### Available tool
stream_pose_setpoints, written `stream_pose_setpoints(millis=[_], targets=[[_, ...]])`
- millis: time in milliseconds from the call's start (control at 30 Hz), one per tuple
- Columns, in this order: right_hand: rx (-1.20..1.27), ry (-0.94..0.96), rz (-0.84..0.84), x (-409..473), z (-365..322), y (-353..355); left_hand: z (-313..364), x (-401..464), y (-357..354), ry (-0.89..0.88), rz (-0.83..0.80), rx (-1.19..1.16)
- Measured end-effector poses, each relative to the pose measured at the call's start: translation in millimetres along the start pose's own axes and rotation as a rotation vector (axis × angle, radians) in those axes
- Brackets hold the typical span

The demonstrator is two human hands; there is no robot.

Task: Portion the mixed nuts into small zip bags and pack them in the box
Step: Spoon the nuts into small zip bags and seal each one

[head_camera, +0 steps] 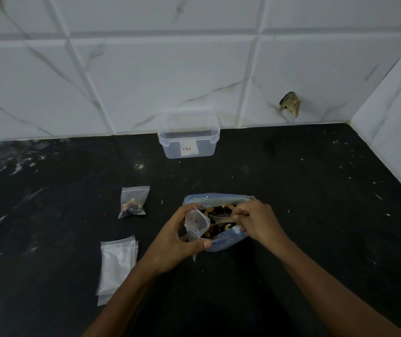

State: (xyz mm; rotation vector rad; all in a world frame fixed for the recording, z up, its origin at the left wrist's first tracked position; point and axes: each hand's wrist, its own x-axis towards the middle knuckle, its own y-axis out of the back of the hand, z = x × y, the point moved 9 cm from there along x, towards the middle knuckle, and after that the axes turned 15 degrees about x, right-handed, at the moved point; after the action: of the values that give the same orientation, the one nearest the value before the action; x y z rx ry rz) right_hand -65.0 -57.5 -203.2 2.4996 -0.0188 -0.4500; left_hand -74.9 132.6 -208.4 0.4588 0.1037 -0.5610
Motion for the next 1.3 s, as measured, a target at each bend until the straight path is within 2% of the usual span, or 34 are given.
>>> stream_pose_setpoints(millis=[267,533,633,767,900,1033,1167,1200,1300], targets=[[0.169,-0.111,0.038,0.9,12.0,16.1,4.5,-0.8,6.9,0.002,0.045,0.065],[0.424,-0.282,-0.01,-11.1,26.6,47.8,31.9,3.4,24.0,-0.029,0.233,0.392],[0.501,-0.265,-0.009,-17.3,10.6,66.6,36.4,7.7,27.8,-0.026,0.278,0.411],[0.523,-0.168,0.003,-25.9,-24.7,91.7,38.0,17.4,25.6,-0.005,0.253,0.428],[0.365,-0.04,0.01,-31.7,-63.2,93.6,45.5,23.6,18.1,-0.012,0.253,0.43],[-0.11,0.243,0.111,-46.1,-109.3,74.4,49.7,26.9,11.6,-0.039,0.298,0.388],[-0.495,0.555,0.036,-70.0,-141.7,24.0,44.6,29.9,8.8,-0.022,0.324,0.316],[-0.511,0.626,0.03,-75.6,-144.4,17.7,43.9,29.9,8.9,-0.025,0.33,0.291],[-0.484,0.673,0.041,-83.5,-146.4,20.3,42.7,26.3,12.4,-0.022,0.372,0.213]])
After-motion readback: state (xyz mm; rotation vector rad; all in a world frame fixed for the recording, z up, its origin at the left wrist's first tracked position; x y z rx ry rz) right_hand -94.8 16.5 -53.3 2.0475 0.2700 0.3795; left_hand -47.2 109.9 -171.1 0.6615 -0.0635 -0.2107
